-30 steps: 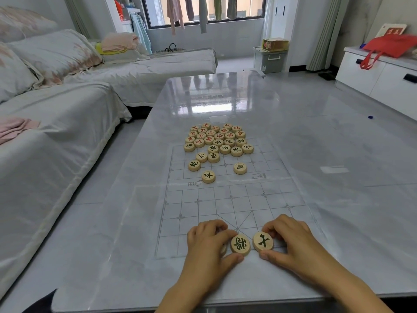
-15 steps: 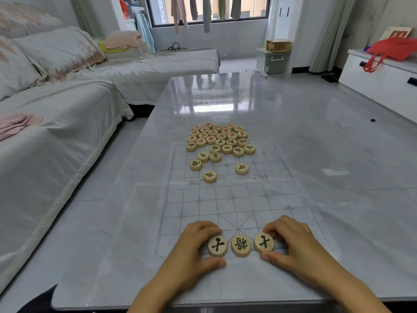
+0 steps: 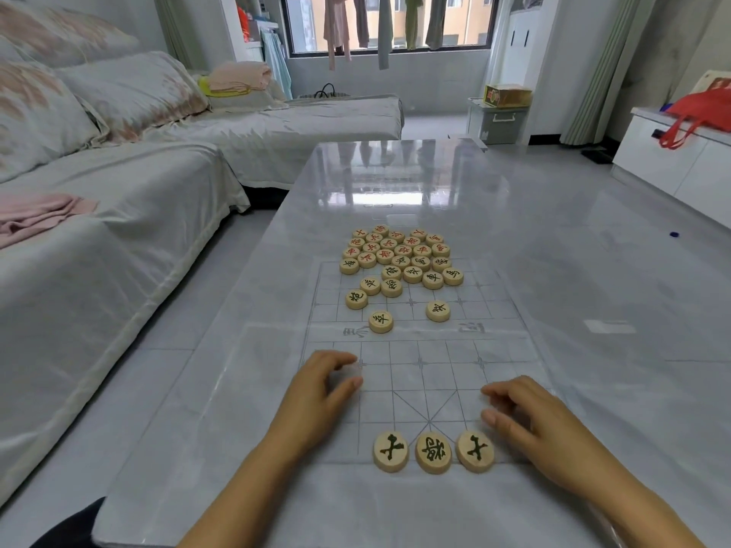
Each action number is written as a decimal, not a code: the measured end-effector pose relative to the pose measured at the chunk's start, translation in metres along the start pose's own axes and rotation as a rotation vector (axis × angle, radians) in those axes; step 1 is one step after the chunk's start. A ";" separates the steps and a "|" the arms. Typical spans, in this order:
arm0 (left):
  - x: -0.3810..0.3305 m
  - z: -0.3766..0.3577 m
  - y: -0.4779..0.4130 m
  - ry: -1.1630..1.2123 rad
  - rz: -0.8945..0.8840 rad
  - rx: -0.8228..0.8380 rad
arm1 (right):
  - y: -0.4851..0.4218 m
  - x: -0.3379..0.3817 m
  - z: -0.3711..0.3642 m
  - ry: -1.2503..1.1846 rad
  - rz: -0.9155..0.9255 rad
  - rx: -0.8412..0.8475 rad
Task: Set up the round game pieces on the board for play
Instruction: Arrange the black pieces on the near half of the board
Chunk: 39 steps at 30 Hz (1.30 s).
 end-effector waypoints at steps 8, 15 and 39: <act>0.019 0.002 -0.086 -0.313 0.081 -0.030 | -0.089 -0.012 0.010 0.172 -0.048 -0.017; 0.033 0.000 -0.139 -0.438 0.135 0.017 | -0.155 -0.034 0.024 0.053 -0.176 -0.135; 0.046 0.006 -0.151 -0.223 0.051 -0.153 | -0.189 -0.054 0.025 0.130 -0.220 -0.175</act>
Point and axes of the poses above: each hand's wrist, its own y-axis away from the middle knuckle, its own z-axis out of the back of the hand, x = y × z, the point moved 6 cm from there along -y, towards the middle knuckle, and after that the axes turned 4 degrees about y, right-handed, at the moved point
